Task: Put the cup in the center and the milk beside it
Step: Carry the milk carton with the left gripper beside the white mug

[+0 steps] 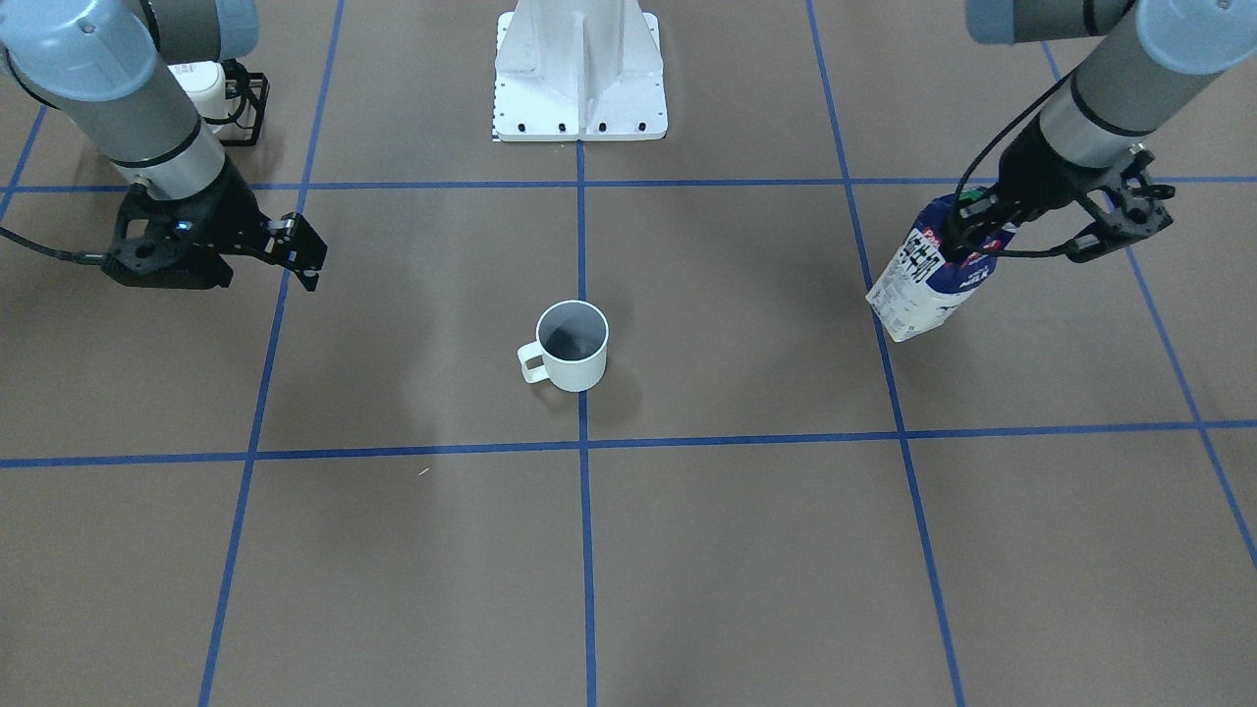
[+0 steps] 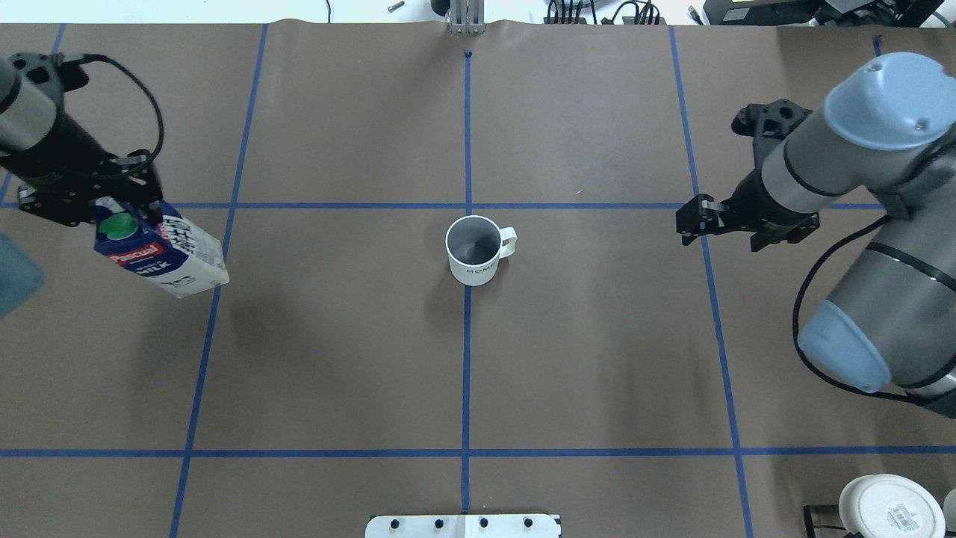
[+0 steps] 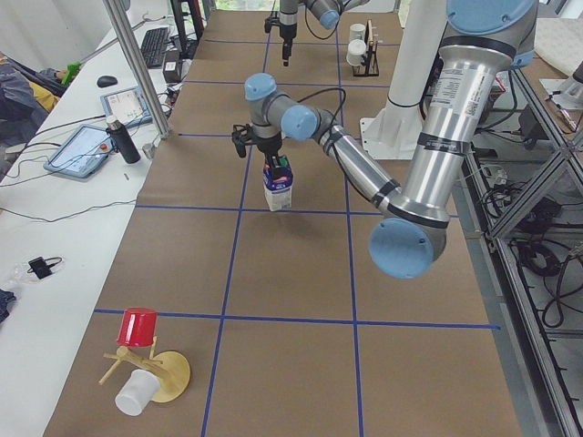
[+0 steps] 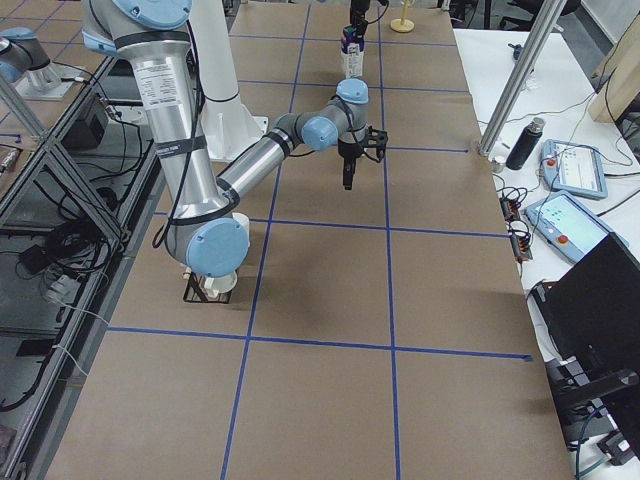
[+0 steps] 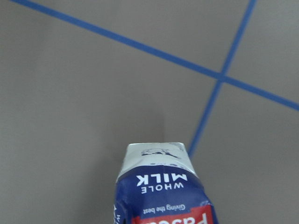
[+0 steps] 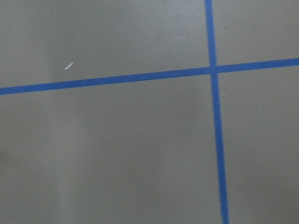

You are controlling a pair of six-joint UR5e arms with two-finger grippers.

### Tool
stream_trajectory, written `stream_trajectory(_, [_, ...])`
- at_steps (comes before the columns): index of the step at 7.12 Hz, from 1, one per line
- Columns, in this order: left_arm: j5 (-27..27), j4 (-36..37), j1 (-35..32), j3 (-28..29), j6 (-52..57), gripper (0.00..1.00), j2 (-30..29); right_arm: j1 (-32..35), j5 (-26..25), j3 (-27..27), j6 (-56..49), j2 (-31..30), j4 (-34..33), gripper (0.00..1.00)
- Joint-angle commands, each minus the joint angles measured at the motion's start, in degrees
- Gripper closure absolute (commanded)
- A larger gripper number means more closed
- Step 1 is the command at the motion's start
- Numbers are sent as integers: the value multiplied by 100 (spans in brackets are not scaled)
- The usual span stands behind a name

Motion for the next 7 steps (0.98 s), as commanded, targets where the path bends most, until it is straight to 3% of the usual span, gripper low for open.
stream_trajectory(1, [534, 451, 743, 264, -121, 91, -1173, 593, 21, 208, -1092, -918, 41, 0])
stream_trajectory(5, [661, 302, 1466, 1730, -158, 91, -2678, 1254, 39, 156, -2817, -1720, 42, 0])
stream_trajectory(7, [661, 56, 1764, 1926, -228, 86, -2698, 1273, 48, 147, -2890, -1765, 42, 0])
